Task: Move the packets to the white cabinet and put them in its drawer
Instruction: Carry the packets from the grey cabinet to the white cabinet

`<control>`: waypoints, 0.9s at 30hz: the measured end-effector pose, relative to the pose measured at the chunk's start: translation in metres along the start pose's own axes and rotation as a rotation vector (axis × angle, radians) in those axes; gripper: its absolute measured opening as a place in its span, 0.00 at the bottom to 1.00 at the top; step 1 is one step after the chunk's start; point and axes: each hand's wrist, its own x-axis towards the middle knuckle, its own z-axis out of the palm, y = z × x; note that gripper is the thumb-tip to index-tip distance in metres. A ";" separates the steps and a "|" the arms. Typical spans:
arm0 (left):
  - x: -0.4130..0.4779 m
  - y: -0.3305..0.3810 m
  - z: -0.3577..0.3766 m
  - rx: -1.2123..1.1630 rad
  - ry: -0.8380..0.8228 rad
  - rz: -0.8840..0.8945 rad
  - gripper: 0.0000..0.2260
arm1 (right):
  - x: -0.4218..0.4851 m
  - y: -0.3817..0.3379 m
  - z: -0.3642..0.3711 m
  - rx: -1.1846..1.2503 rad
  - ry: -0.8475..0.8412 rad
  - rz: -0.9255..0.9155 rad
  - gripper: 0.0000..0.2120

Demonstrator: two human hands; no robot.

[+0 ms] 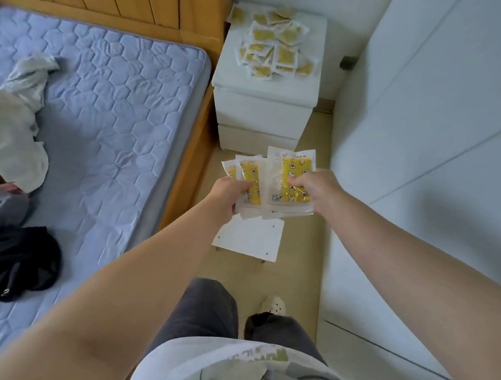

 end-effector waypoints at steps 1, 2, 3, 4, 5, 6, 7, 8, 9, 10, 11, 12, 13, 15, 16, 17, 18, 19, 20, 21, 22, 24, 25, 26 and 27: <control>0.014 0.017 0.002 -0.012 0.002 -0.001 0.12 | 0.014 -0.017 0.001 0.004 0.001 0.005 0.28; 0.029 0.033 0.004 -0.016 0.005 0.001 0.12 | 0.031 -0.033 0.004 0.010 -0.001 0.008 0.27; 0.045 0.050 0.005 -0.016 0.011 0.004 0.11 | 0.045 -0.050 0.008 0.015 0.005 0.012 0.27; 0.061 0.067 0.005 -0.014 0.016 0.004 0.11 | 0.062 -0.067 0.013 0.026 0.011 0.016 0.27; 0.078 0.086 0.005 -0.009 0.014 0.002 0.11 | 0.077 -0.083 0.019 0.040 0.023 0.024 0.28; 0.096 0.105 0.005 0.003 0.008 0.005 0.11 | 0.094 -0.099 0.025 0.055 0.030 0.028 0.29; 0.116 0.126 0.004 0.028 0.006 0.008 0.13 | 0.110 -0.117 0.033 0.073 0.047 0.037 0.29; 0.136 0.149 0.005 0.060 0.003 0.011 0.16 | 0.127 -0.133 0.040 0.093 0.068 0.048 0.28; 0.156 0.172 0.006 0.099 0.004 0.011 0.19 | 0.143 -0.149 0.047 0.105 0.098 0.068 0.27; 0.176 0.195 0.006 0.138 -0.006 0.011 0.23 | 0.157 -0.166 0.055 0.109 0.126 0.098 0.26; 0.193 0.217 0.008 0.176 -0.019 0.008 0.25 | 0.169 -0.181 0.062 0.115 0.153 0.130 0.24; 0.206 0.237 0.010 0.219 -0.030 0.003 0.26 | 0.180 -0.197 0.067 0.123 0.175 0.154 0.22; 0.219 0.257 0.013 0.256 -0.041 0.000 0.26 | 0.192 -0.212 0.072 0.136 0.192 0.175 0.20; 0.247 0.292 0.020 0.311 -0.075 0.006 0.25 | 0.219 -0.241 0.076 0.167 0.212 0.199 0.21; 0.258 0.307 0.022 0.330 -0.084 -0.002 0.25 | 0.231 -0.253 0.077 0.176 0.209 0.203 0.22; 0.270 0.320 0.026 0.344 -0.084 -0.010 0.23 | 0.245 -0.265 0.077 0.188 0.207 0.206 0.23; 0.282 0.331 0.031 0.356 -0.084 -0.016 0.22 | 0.261 -0.274 0.076 0.197 0.206 0.209 0.23; 0.296 0.341 0.037 0.356 -0.089 -0.022 0.21 | 0.275 -0.283 0.073 0.199 0.204 0.215 0.23; 0.309 0.349 0.044 0.343 -0.088 -0.029 0.19 | 0.291 -0.291 0.069 0.203 0.207 0.217 0.22; 0.322 0.355 0.052 0.328 -0.085 -0.037 0.17 | 0.307 -0.299 0.064 0.190 0.210 0.219 0.20; 0.336 0.361 0.060 0.319 -0.076 -0.042 0.15 | 0.324 -0.306 0.058 0.166 0.208 0.226 0.18; 0.368 0.370 0.080 0.320 -0.069 -0.044 0.15 | 0.362 -0.317 0.043 0.141 0.202 0.231 0.17; 0.381 0.375 0.092 0.321 -0.047 -0.035 0.15 | 0.383 -0.322 0.035 0.139 0.202 0.229 0.19; 0.395 0.381 0.105 0.350 -0.007 -0.014 0.15 | 0.406 -0.327 0.027 0.133 0.206 0.228 0.21; 0.412 0.386 0.118 0.396 0.033 0.013 0.15 | 0.428 -0.331 0.020 0.113 0.214 0.227 0.23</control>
